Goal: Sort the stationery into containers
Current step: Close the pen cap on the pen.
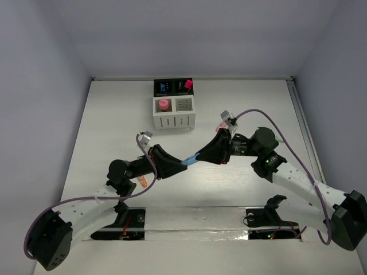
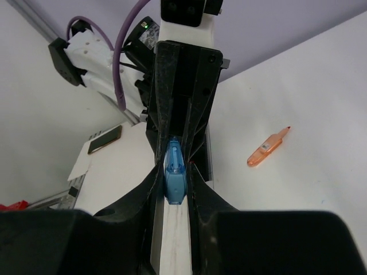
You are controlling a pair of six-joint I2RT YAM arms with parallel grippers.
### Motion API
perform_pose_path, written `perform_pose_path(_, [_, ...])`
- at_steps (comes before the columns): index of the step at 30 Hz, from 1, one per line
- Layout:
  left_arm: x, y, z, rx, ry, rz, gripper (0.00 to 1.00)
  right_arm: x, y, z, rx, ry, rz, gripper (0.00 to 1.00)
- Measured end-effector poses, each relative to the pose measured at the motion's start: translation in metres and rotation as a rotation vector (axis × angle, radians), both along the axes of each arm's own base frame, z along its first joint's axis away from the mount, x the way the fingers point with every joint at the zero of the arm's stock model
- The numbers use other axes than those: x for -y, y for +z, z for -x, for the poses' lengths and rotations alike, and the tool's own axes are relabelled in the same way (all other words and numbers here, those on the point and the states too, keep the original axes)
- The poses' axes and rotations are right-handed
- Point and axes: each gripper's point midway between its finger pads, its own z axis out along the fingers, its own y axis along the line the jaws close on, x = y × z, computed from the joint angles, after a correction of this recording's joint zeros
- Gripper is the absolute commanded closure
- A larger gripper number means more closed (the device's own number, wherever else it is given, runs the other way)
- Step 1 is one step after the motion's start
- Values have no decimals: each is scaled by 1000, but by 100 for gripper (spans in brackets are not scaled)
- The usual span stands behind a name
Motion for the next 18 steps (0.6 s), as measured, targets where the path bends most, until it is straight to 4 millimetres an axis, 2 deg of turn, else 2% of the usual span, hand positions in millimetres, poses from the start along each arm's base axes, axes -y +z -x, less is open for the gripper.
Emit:
perform_pose_path(8, [-4,10,8,28,-14,28,100,0,7,11,13,30,-20,100])
perform_pose_path(18, [2,1,2,6,-17,-5,100,-5,1,-2,-15,-21,8,100])
